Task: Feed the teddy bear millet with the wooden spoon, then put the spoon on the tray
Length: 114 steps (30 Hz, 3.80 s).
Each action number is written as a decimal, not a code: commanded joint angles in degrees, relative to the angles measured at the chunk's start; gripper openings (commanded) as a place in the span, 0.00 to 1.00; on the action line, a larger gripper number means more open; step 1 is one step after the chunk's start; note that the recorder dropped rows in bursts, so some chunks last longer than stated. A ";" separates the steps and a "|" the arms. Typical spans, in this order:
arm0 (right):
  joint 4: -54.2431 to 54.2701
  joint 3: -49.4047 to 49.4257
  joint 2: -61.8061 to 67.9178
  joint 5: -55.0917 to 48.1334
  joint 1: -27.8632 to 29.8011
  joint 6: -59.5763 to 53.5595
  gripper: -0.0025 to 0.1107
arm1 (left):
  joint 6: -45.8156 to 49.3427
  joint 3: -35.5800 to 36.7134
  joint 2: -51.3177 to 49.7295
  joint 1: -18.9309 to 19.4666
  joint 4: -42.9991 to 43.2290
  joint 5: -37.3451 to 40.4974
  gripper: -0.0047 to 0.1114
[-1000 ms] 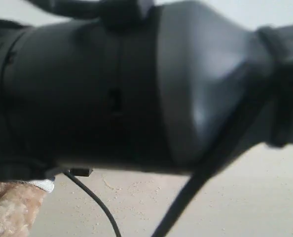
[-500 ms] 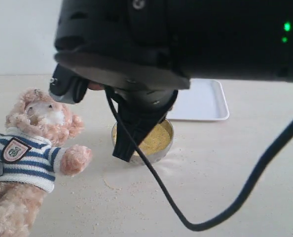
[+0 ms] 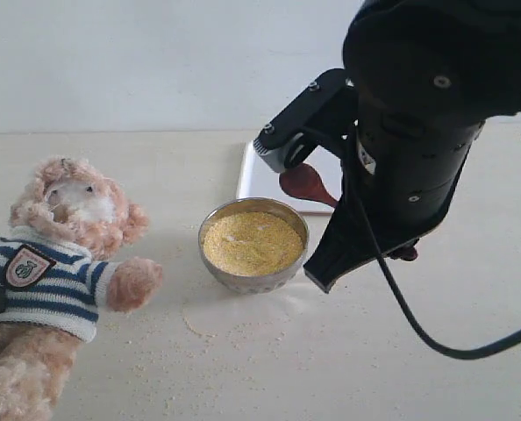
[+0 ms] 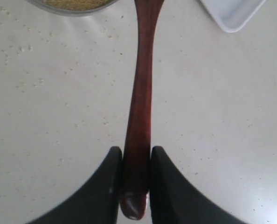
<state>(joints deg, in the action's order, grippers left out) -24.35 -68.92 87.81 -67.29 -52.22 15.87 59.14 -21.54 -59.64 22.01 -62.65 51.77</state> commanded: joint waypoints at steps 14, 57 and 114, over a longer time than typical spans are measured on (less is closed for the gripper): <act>-21.12 0.22 7.87 -2.67 -2.49 -9.98 0.16 | 0.36 0.10 0.46 0.14 -0.91 0.30 0.08; -37.85 0.22 22.69 -2.67 -11.64 -16.35 0.16 | 0.36 0.10 0.46 0.14 -0.91 0.27 0.08; -11.04 -7.74 22.19 -2.67 -6.04 -17.68 0.16 | 0.36 0.10 0.46 0.14 -0.91 0.27 0.08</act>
<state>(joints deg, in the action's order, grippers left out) -37.38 -76.43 111.12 -69.53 -59.48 -1.44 59.14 -21.54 -59.64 22.01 -62.65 51.77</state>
